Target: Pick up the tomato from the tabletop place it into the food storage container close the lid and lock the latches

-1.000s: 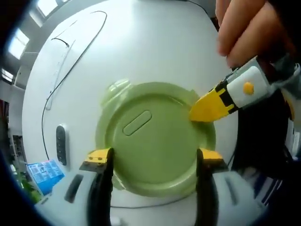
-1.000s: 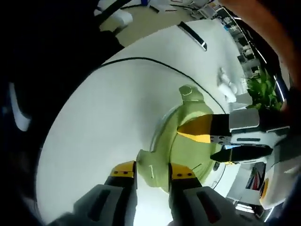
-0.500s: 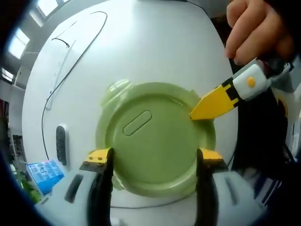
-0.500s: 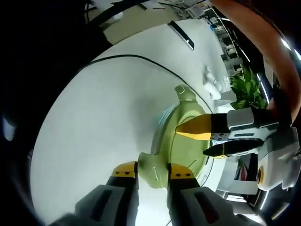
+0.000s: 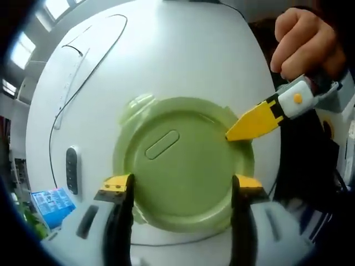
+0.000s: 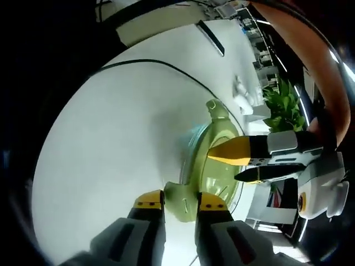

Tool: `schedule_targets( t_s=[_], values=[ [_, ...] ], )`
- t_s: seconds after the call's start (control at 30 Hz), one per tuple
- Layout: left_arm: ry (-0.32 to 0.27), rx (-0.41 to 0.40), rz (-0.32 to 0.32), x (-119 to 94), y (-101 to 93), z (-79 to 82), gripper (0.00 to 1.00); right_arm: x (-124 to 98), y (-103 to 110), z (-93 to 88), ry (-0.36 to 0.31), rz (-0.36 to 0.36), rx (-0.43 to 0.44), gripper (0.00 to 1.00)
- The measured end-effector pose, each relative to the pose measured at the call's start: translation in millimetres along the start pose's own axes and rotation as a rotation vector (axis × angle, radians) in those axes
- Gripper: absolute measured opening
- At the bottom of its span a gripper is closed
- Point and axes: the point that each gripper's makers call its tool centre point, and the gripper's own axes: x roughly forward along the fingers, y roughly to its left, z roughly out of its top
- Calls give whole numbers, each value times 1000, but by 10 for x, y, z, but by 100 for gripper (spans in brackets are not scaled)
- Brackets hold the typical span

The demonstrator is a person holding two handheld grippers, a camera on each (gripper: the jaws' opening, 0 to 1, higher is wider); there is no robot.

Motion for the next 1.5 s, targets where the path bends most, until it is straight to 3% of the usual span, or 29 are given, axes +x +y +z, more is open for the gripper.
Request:
schedule_targets(
  t_s=[0.7, 0.73, 0.83, 0.93, 1.13, 1.3, 1.37, 1.5],
  values=[
    [-20, -6, 1, -16, -38, -20, 58, 7, -25, 52, 30, -122, 37, 9],
    [-19, -6, 1, -16, -37, -20, 58, -10, -24, 49, 24, -127, 2, 9],
    [-15, -1, 1, -15, -34, -24, 58, -22, -34, 34, 17, -139, 41, 13],
    [-11, 1, 1, -17, -32, -25, 58, -32, -29, 34, -27, -106, -50, 16],
    [-12, 3, 0, -20, -22, -29, 58, -51, 17, -57, -40, -33, -9, 26],
    [-23, 6, -1, -20, -19, -30, 58, -37, -56, -91, -38, -23, -18, 20],
    [-26, 6, -1, -19, -17, -28, 58, -38, -26, -82, -37, 56, 30, 20],
    [-23, 8, -1, -20, -14, -31, 58, -13, -47, -81, -42, 152, 27, 22]
  ],
)
